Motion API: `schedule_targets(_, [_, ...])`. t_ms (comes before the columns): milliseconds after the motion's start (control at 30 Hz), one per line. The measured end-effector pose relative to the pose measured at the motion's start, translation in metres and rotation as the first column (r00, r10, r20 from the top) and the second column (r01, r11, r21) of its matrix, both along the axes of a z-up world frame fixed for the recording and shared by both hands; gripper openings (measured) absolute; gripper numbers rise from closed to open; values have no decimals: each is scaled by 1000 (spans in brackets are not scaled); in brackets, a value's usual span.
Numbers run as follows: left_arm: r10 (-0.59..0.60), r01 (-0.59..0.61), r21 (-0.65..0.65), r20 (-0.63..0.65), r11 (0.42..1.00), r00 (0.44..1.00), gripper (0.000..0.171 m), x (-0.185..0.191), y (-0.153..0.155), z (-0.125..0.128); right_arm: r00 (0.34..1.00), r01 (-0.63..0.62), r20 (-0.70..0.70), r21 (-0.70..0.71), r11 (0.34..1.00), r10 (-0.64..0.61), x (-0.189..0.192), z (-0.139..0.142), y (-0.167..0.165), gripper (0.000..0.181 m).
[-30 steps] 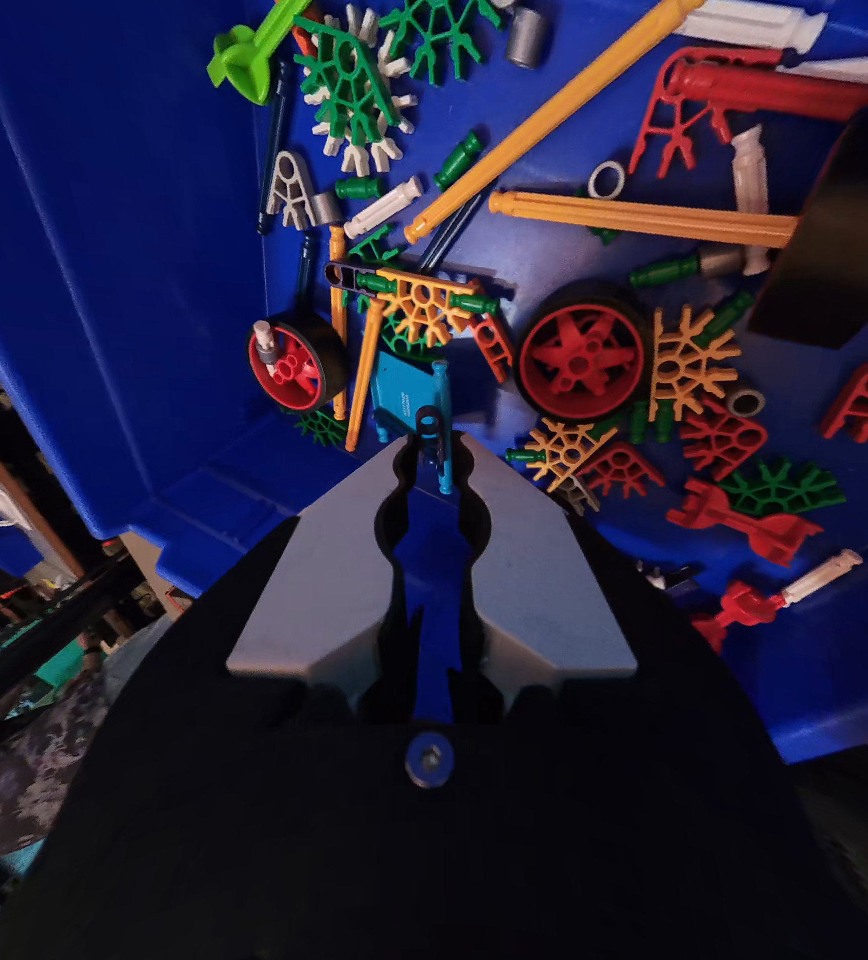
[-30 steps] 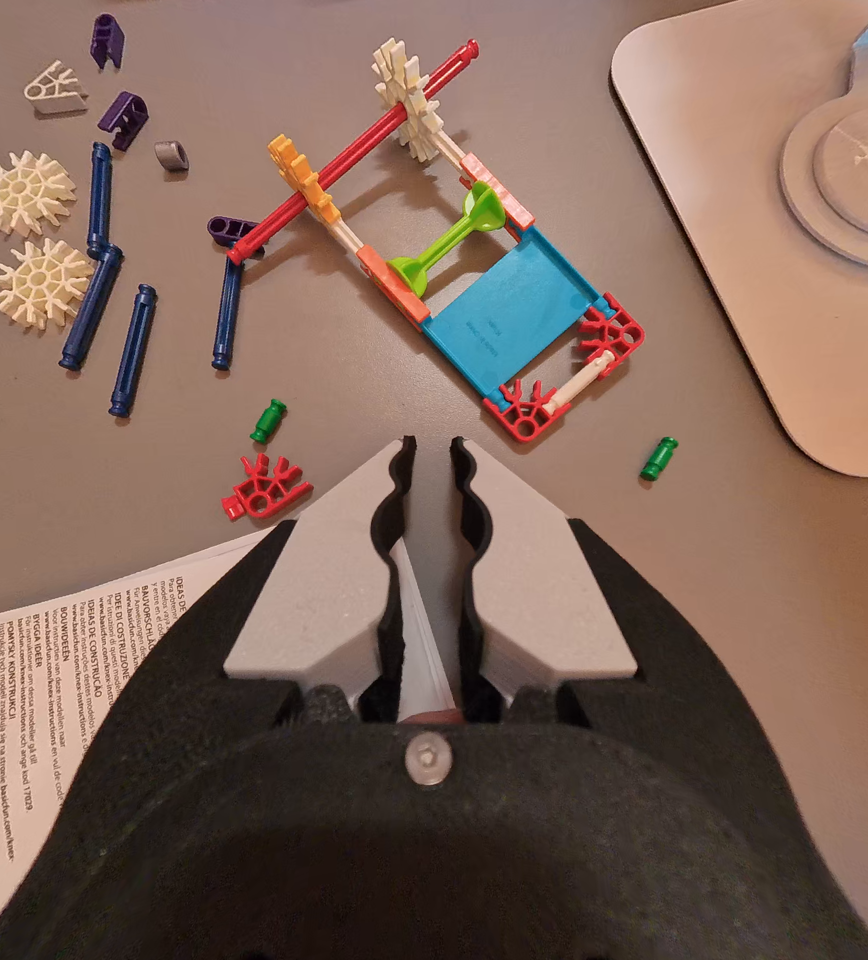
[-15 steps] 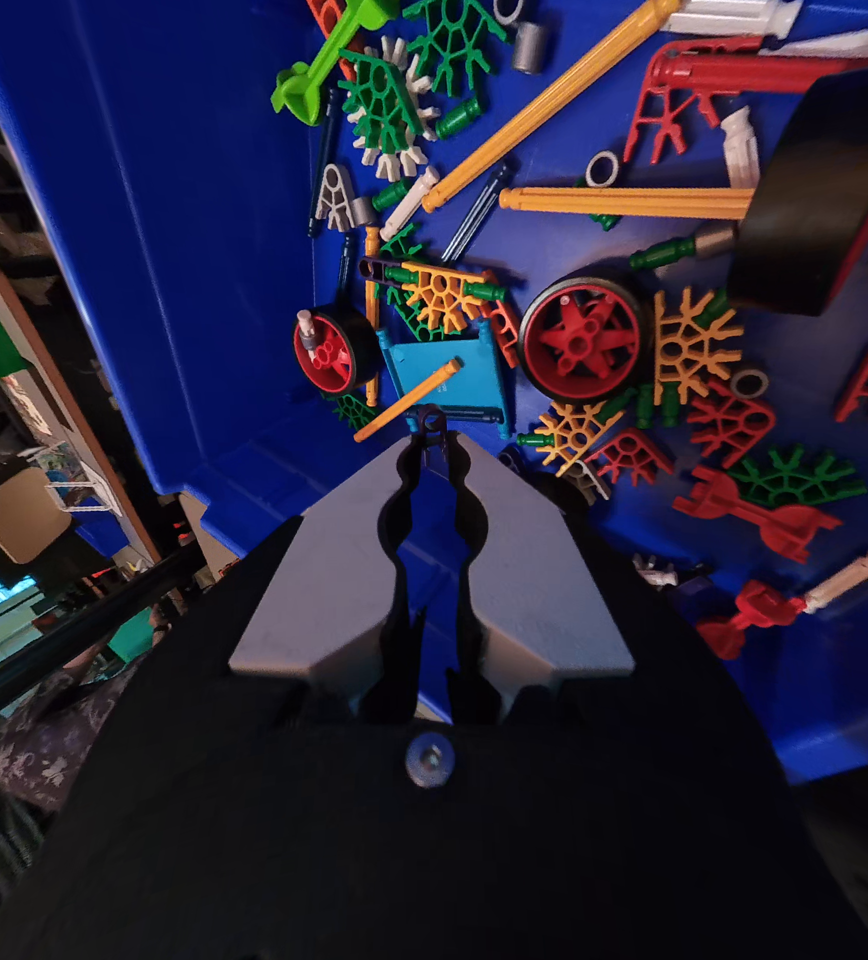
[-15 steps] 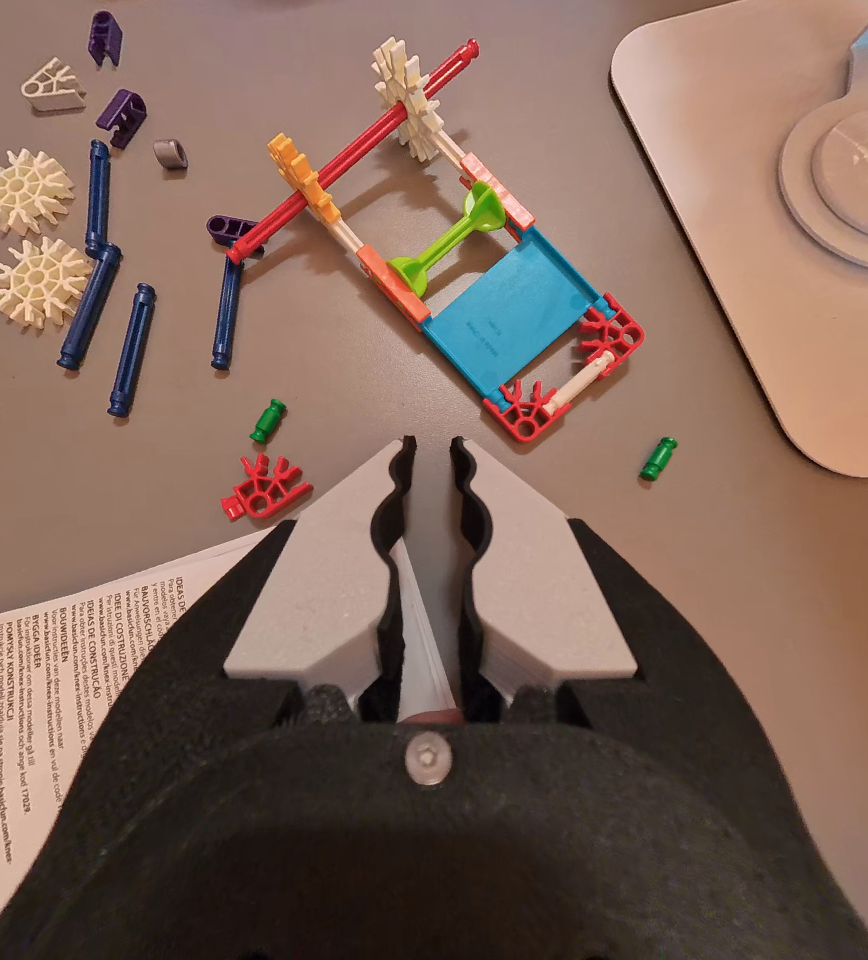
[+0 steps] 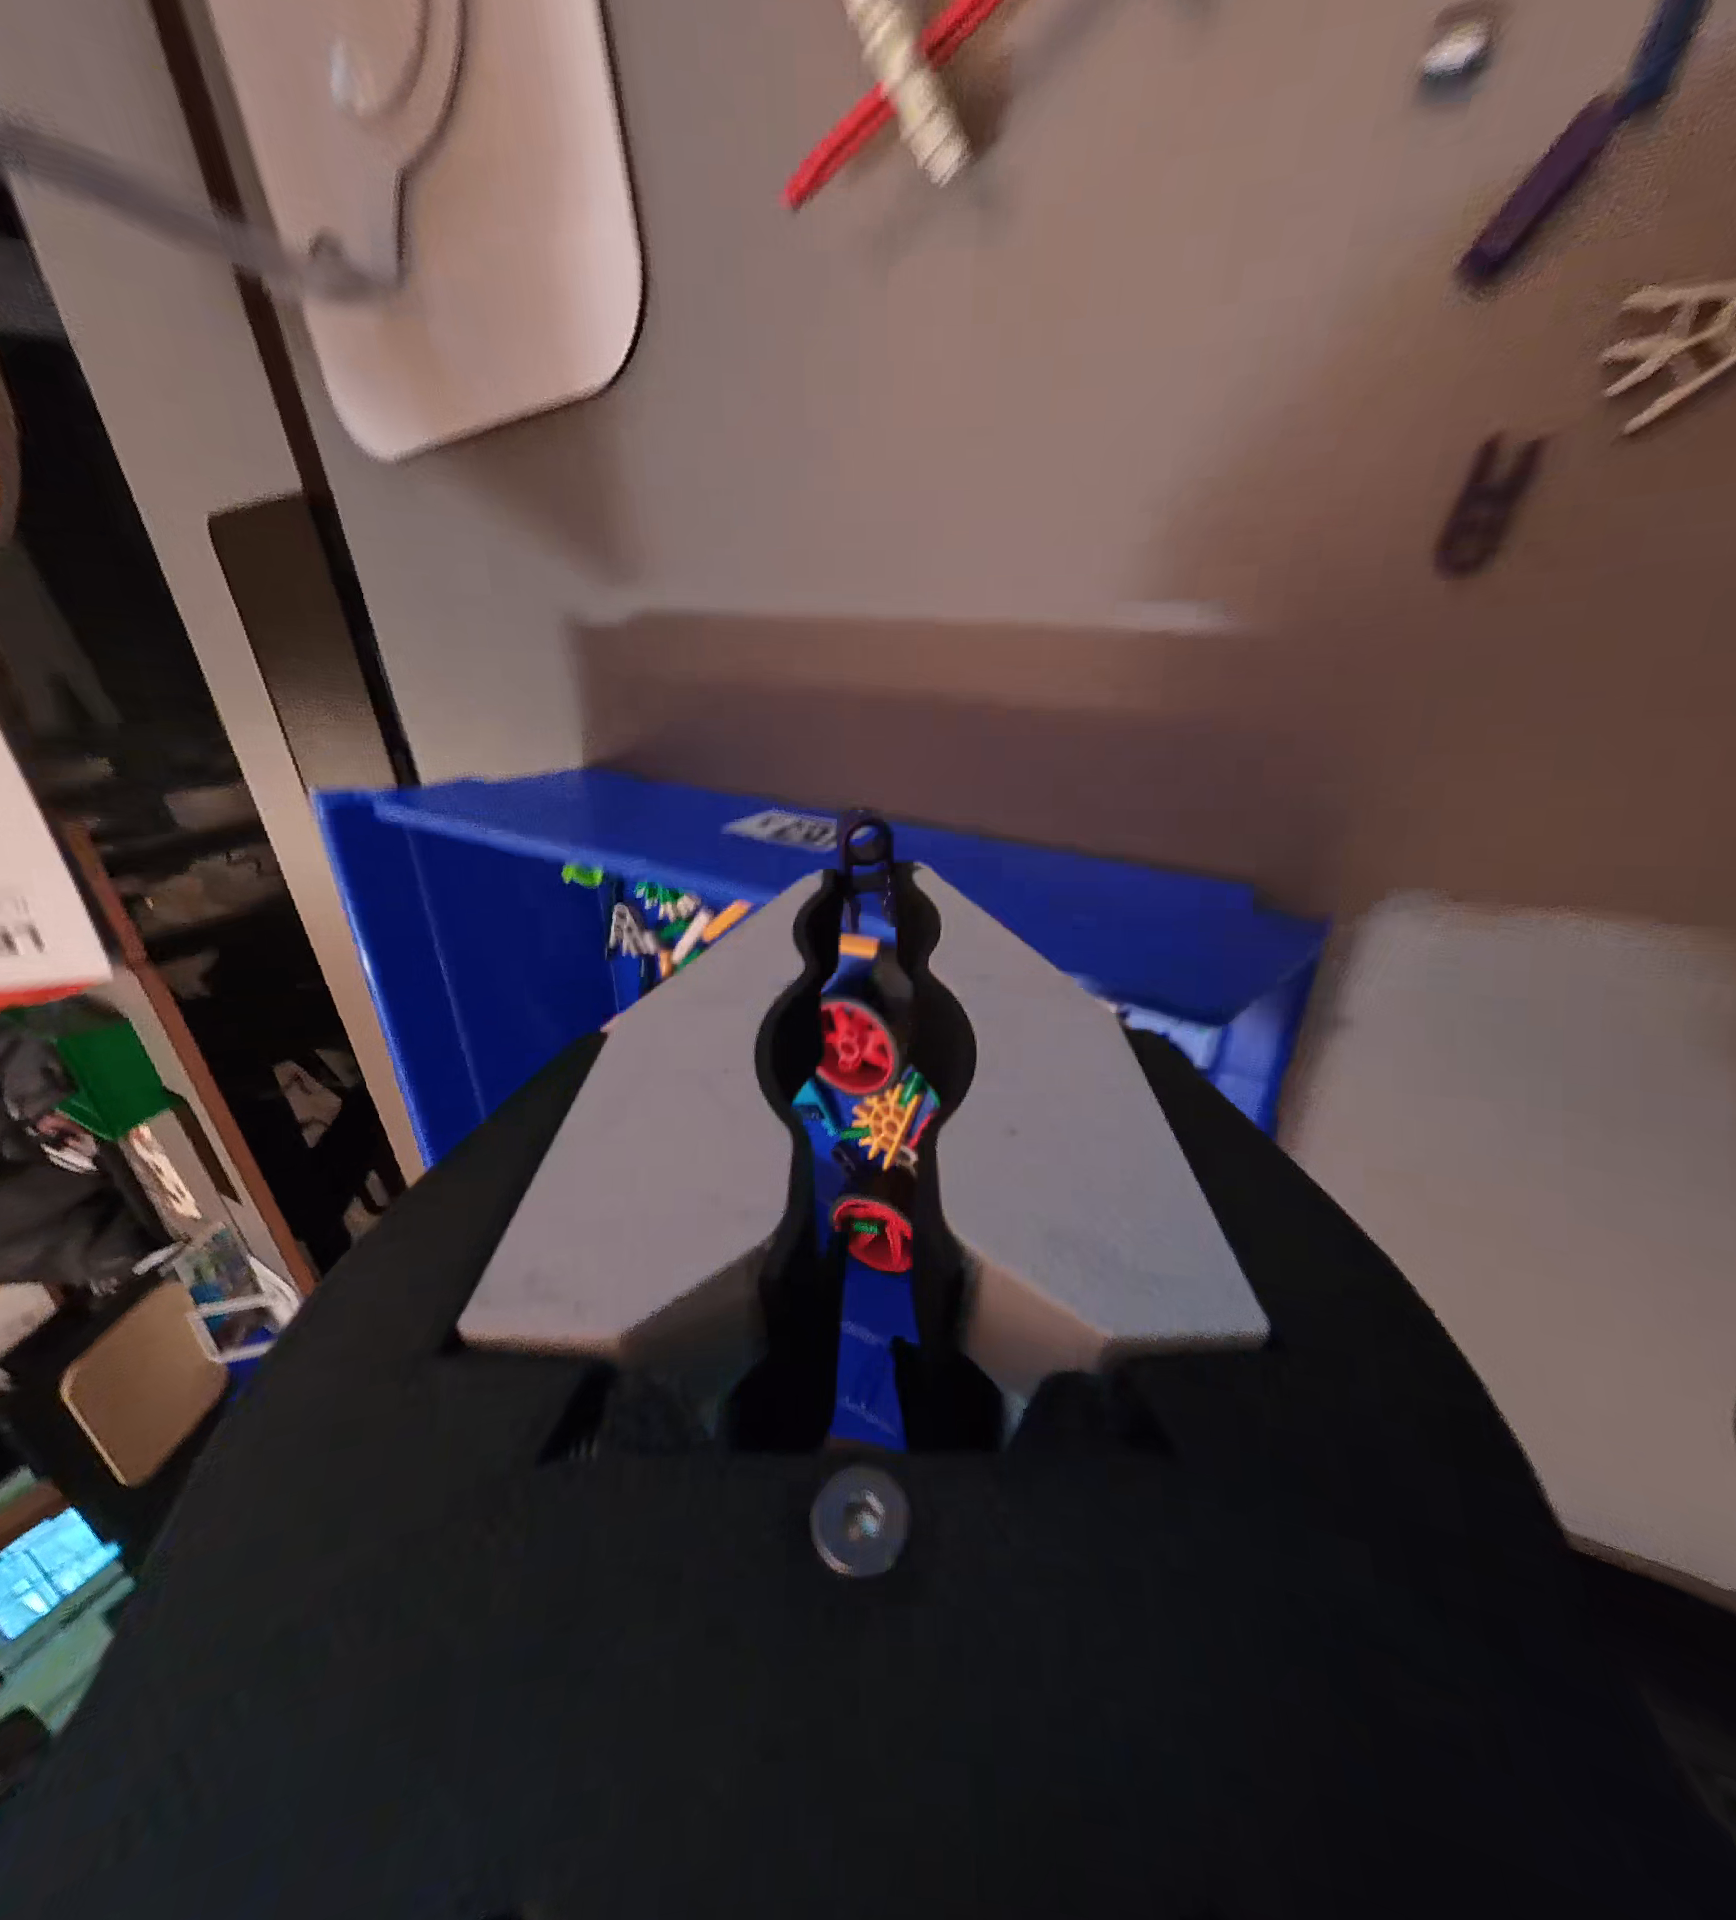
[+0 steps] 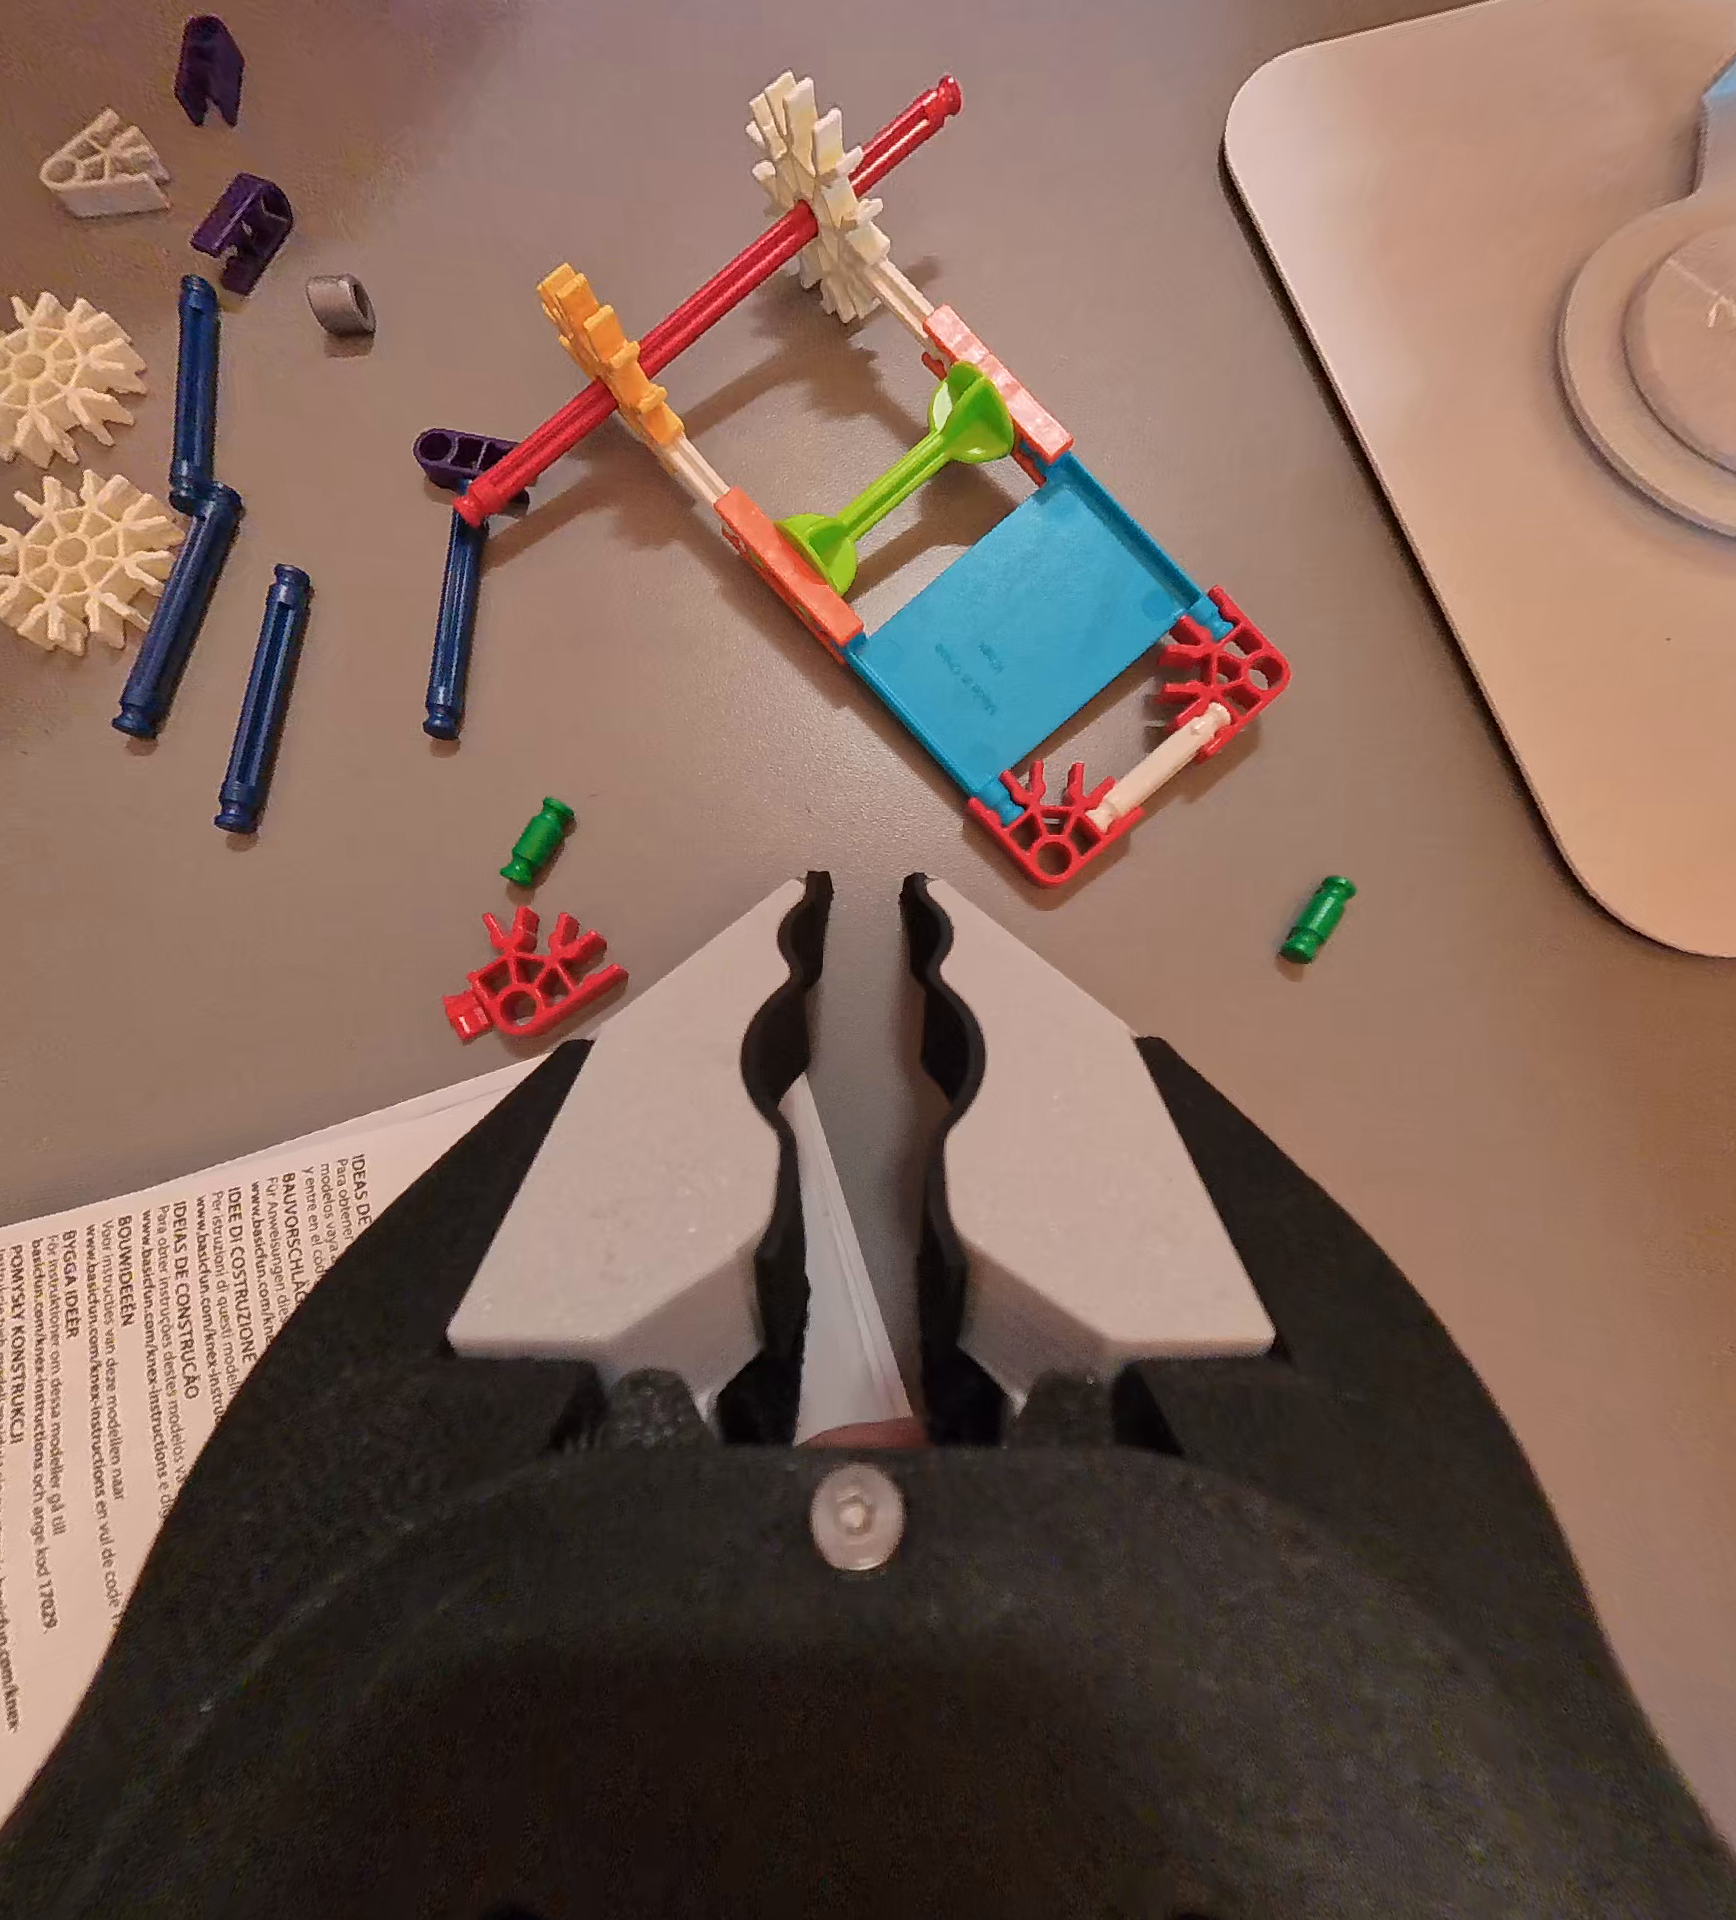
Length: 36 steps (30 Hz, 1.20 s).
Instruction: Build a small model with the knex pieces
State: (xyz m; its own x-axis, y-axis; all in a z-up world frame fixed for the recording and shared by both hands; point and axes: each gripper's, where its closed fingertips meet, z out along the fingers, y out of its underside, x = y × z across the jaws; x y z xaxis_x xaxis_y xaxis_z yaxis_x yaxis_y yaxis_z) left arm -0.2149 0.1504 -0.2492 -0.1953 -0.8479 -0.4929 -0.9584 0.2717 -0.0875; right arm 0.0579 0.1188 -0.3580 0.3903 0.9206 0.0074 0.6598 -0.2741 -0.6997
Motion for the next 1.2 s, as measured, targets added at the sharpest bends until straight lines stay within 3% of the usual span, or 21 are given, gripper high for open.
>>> schedule_targets(133, [-85,86,-58,13,995,996,8,39,-39,-4,1000,-2,4,3,1000,2,0,0,0,13])
schedule_targets(267, [-107,107,-161,11,981,994,8,68,-72,-30,1000,-7,6,4,1000,7,0,0,-1,13])
schedule_targets(467, [-59,43,-239,-59,970,996,8,78,-83,-81,1000,-11,9,6,1000,11,-1,0,-2,13])
schedule_targets(700, [9,-44,-330,-108,943,994,8,71,-90,-112,1000,-24,14,7,1000,24,-2,0,-4,13])
schedule_targets(833, [33,-51,-314,-64,948,997,21,72,-83,-96,999,-28,15,6,1000,28,-2,0,-5,13])
schedule_targets(933, [51,-46,-250,13,967,999,20,68,-71,-55,999,-30,14,4,1000,29,-2,0,-5,13])
schedule_targets(1100, [204,-191,-86,182,978,962,15,17,2,37,999,-31,8,-3,1000,31,-2,0,-5,13])
schedule_targets(1200, [315,-313,-34,119,949,942,14,-46,54,34,1000,-31,8,-3,1000,31,-2,0,-5,13])
